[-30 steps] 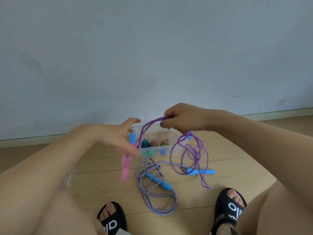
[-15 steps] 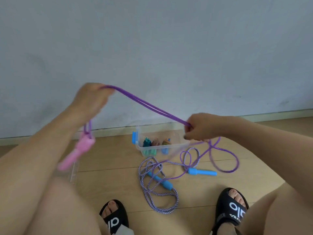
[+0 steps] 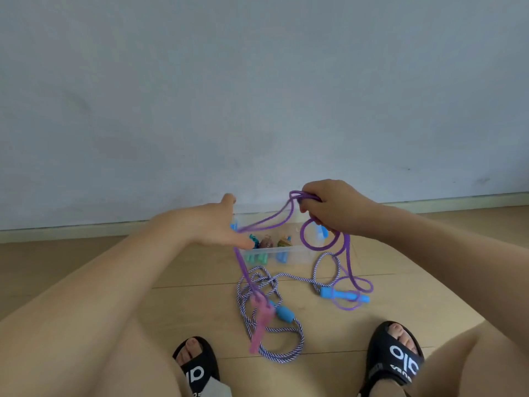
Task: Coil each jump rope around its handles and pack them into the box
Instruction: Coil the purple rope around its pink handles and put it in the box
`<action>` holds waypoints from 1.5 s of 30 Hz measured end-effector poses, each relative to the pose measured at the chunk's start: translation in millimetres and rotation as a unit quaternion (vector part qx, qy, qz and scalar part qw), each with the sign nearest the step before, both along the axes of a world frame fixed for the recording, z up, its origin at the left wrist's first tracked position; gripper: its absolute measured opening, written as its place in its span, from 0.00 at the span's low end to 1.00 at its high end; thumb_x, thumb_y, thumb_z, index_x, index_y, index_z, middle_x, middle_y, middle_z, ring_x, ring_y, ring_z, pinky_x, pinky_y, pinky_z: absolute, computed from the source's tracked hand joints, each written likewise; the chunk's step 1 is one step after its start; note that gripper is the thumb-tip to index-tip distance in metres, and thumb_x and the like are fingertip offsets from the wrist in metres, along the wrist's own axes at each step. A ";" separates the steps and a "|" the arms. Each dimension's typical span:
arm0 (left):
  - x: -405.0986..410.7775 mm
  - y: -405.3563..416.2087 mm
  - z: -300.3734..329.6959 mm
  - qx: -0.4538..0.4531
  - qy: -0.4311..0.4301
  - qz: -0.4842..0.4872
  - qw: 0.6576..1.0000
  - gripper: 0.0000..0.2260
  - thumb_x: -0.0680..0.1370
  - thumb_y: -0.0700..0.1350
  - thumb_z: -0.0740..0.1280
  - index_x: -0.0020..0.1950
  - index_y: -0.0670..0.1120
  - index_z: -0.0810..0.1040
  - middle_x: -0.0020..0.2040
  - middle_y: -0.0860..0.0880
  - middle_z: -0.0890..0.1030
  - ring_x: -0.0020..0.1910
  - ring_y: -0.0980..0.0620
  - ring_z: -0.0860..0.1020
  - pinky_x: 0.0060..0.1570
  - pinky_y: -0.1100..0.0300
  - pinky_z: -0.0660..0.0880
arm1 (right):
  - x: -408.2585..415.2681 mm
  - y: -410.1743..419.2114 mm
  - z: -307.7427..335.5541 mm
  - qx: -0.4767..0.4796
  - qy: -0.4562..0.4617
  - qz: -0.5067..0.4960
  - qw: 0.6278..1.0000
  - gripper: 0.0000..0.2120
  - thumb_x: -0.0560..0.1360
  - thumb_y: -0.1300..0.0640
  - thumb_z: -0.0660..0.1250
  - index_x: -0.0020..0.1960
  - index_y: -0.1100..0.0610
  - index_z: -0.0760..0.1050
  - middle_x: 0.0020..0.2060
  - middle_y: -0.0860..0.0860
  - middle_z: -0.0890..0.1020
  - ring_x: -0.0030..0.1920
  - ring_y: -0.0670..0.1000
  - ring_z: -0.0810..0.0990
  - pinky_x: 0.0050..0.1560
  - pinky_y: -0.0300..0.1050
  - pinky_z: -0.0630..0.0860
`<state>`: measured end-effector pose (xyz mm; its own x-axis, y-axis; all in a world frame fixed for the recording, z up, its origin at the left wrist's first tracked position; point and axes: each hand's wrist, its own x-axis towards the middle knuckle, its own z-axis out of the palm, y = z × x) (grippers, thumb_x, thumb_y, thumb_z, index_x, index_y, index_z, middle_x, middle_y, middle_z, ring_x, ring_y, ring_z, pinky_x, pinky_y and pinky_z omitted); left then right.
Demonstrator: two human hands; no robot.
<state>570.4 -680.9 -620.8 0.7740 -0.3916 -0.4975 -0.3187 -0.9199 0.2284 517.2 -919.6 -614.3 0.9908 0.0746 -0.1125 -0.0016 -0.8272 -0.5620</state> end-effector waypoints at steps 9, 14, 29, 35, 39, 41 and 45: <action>-12.0 -34.2 14.0 -0.265 -0.023 -0.091 0.960 0.07 0.77 0.51 0.66 0.49 0.49 0.78 0.39 0.54 0.82 0.41 0.57 0.81 0.47 0.55 0.77 | -14.7 26.8 20.9 0.065 -0.048 0.106 0.991 0.09 0.78 0.58 0.63 0.42 0.50 0.78 0.32 0.47 0.80 0.30 0.40 0.74 0.32 0.32 0.67; -0.9 -11.2 32.3 -0.351 0.000 0.035 0.936 0.13 0.83 0.47 0.60 0.39 0.45 0.68 0.25 0.54 0.66 0.23 0.51 0.69 0.28 0.58 0.69 | -9.1 -3.9 11.1 -0.050 -0.046 0.043 0.997 0.05 0.75 0.57 0.64 0.41 0.53 0.74 0.31 0.48 0.81 0.33 0.47 0.80 0.34 0.41 0.73; 1.3 2.3 55.6 -0.663 0.096 0.198 0.716 0.17 0.80 0.40 0.56 0.33 0.50 0.56 0.26 0.54 0.56 0.23 0.57 0.52 0.19 0.66 0.49 | 4.9 -52.9 -43.3 -0.199 0.174 -0.091 0.960 0.16 0.81 0.53 0.55 0.40 0.58 0.74 0.32 0.52 0.80 0.34 0.52 0.76 0.36 0.43 0.72; -1.7 -1.6 46.4 -0.512 0.035 0.156 0.844 0.18 0.81 0.41 0.61 0.34 0.51 0.59 0.26 0.52 0.58 0.25 0.54 0.53 0.25 0.65 0.50 | -1.3 -74.2 -35.5 -0.177 0.307 -0.037 0.934 0.21 0.72 0.49 0.73 0.59 0.57 0.73 0.52 0.51 0.83 0.50 0.53 0.81 0.52 0.46 0.77; -20.4 -19.9 45.8 -0.433 0.056 0.075 0.897 0.18 0.81 0.41 0.61 0.34 0.48 0.60 0.27 0.51 0.59 0.26 0.53 0.55 0.24 0.65 0.52 | -1.1 -37.9 -2.7 0.149 0.226 0.022 0.962 0.39 0.66 0.64 0.77 0.72 0.49 0.65 0.67 0.45 0.74 0.68 0.45 0.70 0.63 0.41 0.70; -24.6 -31.8 43.7 -0.410 0.044 0.038 0.910 0.18 0.81 0.42 0.63 0.32 0.47 0.64 0.28 0.49 0.59 0.26 0.53 0.56 0.23 0.64 0.55 | -3.8 -12.9 16.8 0.283 0.174 0.082 0.940 0.34 0.66 0.68 0.74 0.69 0.51 0.69 0.62 0.46 0.79 0.65 0.44 0.75 0.59 0.40 0.73; -20.4 -33.4 37.0 -0.383 -0.048 -0.006 0.923 0.16 0.78 0.45 0.68 0.31 0.44 0.70 0.26 0.52 0.63 0.26 0.54 0.61 0.28 0.63 0.60 | -15.3 21.1 29.3 0.194 0.080 0.112 0.971 0.11 0.70 0.63 0.73 0.50 0.56 0.77 0.28 0.45 0.74 0.29 0.44 0.73 0.32 0.34 0.69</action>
